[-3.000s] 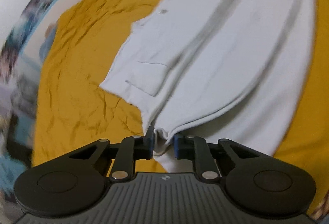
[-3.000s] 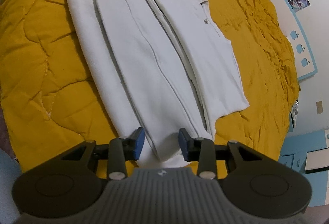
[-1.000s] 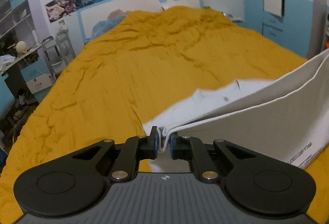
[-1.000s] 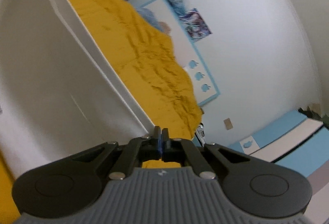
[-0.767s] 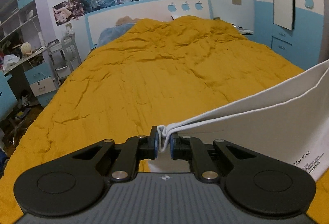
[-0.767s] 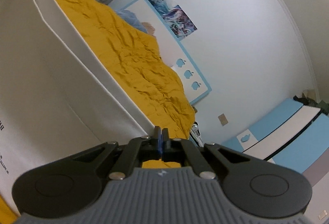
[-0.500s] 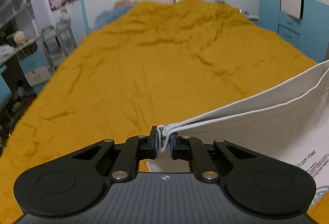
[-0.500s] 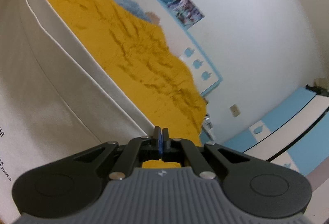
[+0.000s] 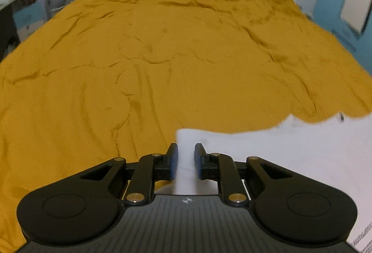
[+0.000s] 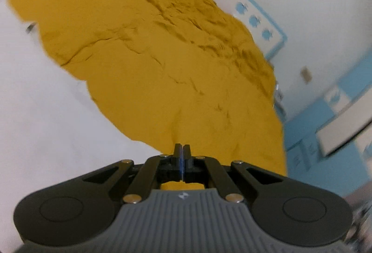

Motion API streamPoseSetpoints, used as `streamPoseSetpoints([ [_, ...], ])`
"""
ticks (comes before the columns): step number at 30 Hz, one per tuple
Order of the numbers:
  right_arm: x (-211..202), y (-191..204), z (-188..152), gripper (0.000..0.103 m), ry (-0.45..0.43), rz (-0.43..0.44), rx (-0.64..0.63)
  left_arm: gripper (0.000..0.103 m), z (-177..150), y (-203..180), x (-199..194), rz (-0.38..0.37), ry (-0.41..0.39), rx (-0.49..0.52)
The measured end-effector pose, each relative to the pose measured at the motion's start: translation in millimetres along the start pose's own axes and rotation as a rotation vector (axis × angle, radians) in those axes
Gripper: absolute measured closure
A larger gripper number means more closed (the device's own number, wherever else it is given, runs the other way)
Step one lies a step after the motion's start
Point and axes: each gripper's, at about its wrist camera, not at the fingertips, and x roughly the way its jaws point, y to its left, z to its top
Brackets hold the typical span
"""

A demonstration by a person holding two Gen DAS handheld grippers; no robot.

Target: Fold small clothes

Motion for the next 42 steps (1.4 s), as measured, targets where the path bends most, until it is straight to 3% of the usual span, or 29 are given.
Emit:
streamPoseSetpoints([
  [3,7,-15,-7,0.103,0.017,0.096,0.172,0.068,0,24,-4,-0.099,-0.019,-0.144],
  [5,13,-30,-18,0.081,0.038,0.166,0.332,0.06,-3,36,-3,-0.136,-0.014,-0.22],
  [6,16,-35,-23,0.08,0.046,0.194,0.394,0.057,-5,41,-1,-0.146,-0.011,-0.25],
  [9,23,-50,-43,0.079,0.062,0.308,0.624,0.057,-8,49,9,-0.179,0.007,-0.316],
  [11,22,-48,-52,0.079,0.057,0.336,0.682,0.057,-11,51,16,-0.201,0.021,-0.346],
  [13,24,-43,-54,0.079,0.06,0.354,0.688,0.058,-13,48,19,-0.202,0.013,-0.344],
  [15,28,-36,-55,0.079,0.067,0.38,0.677,0.072,-15,47,19,-0.206,-0.009,-0.345],
  [16,29,-32,-55,0.084,0.064,0.387,0.669,0.077,-14,46,18,-0.202,-0.022,-0.345],
  [17,29,-28,-55,0.096,0.053,0.396,0.665,0.088,-14,45,15,-0.204,-0.036,-0.341],
  [18,25,-28,-56,0.097,0.041,0.407,0.663,0.091,-13,44,12,-0.211,-0.051,-0.336],
  [23,-9,-30,-53,0.102,-0.07,0.343,0.623,0.094,-4,35,-18,-0.21,-0.15,-0.296],
  [27,-30,-50,-57,0.103,-0.106,0.293,0.69,0.094,7,27,-24,-0.176,-0.186,-0.264],
  [37,13,-43,-51,0.103,0.03,0.27,0.692,0.098,9,17,29,-0.058,-0.103,-0.211],
  [40,22,-36,-55,0.101,0.056,0.27,0.683,0.093,5,22,31,-0.036,-0.077,-0.224],
  [42,19,-37,-60,0.094,0.064,0.24,0.696,0.088,4,24,23,-0.014,-0.085,-0.223],
])
